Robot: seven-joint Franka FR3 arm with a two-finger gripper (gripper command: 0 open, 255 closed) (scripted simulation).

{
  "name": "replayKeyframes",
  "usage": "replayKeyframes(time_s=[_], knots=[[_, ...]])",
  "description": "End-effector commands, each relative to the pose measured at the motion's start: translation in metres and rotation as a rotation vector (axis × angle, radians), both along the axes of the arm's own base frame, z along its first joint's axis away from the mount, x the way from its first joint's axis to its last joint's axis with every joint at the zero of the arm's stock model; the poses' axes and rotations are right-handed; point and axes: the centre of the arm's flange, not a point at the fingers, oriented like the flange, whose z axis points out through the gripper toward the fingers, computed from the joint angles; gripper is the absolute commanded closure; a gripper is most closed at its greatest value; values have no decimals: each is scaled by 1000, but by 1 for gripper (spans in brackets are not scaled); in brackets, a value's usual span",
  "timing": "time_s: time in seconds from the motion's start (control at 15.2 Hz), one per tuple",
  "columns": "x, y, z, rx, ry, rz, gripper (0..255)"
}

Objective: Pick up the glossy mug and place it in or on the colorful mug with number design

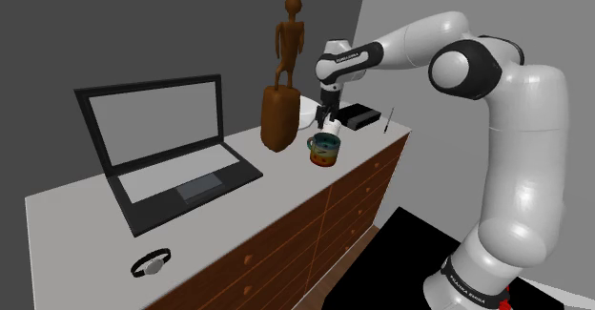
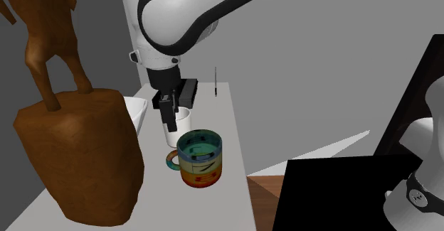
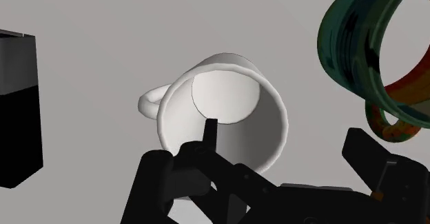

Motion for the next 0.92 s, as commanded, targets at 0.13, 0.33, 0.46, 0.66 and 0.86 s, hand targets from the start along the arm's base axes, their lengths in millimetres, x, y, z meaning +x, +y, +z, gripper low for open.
replayKeyframes(time_s=[0.13,0.33,0.46,0.66,0.86], knots=[[1,-1,-22,0,-1,1,0],[1,-2,-30,0,-1,1,0],[1,-2,-30,0,-1,1,0],[1,-2,-30,0,-1,1,0],[1,-2,-30,0,-1,1,255]])
